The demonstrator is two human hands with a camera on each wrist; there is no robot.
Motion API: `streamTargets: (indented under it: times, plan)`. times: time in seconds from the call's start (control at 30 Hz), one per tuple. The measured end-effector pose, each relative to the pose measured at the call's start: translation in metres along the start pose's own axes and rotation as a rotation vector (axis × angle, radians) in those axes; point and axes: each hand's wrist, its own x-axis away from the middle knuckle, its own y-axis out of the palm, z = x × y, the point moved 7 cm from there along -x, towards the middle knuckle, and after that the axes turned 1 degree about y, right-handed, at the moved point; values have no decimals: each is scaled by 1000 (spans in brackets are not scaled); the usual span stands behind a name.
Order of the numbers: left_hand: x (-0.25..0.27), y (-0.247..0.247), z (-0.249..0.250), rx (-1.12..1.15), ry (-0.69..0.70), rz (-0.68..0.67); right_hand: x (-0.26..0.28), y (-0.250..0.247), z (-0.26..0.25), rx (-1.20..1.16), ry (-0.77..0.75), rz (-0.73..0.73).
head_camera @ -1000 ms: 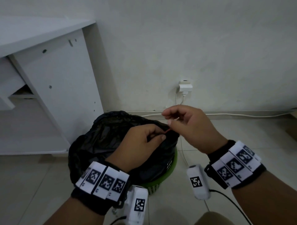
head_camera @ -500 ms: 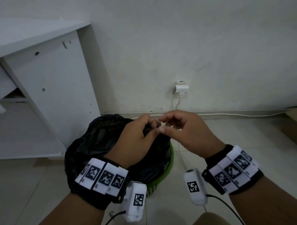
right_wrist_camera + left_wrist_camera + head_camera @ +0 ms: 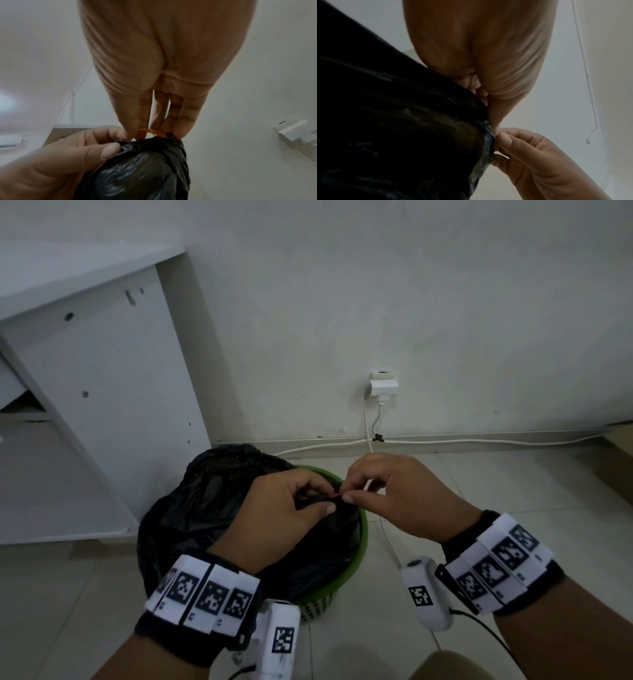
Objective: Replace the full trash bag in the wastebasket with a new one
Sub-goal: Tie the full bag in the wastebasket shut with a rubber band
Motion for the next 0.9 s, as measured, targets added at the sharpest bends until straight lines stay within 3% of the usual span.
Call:
streamTargets:
  times: [0.07,0.2,0.33,0.4,0.5,0.63,0.7,0.8,0.9]
  plan:
    - [1,1,1,-34,25,-8,0,-4,2,-69,53,55]
    - [1,8,-1,-108,22,-50,1,-8,0,-499,130,228]
    - [-5,18,16,159,32,-88,0,-6,-14,-681,107,332]
    - [-9,20,30,248,72,-70,-1,-12,-19,-699,92,432]
    - [-12,15,36,178,121,42,-3,-20,-12,-855,133,574]
    - [-16,14,31,79,147,71,-11,-10,-4,-1365,190,573]
    - [-16,13,27,19,178,52,-11,-4,-5,-1468,204,548]
    - [-14,5,16,-70,180,54,-10,5,-5,-1470,215,494]
    - [-9,5,-1,-113,133,-51,-7,12,5,-1255,244,471]
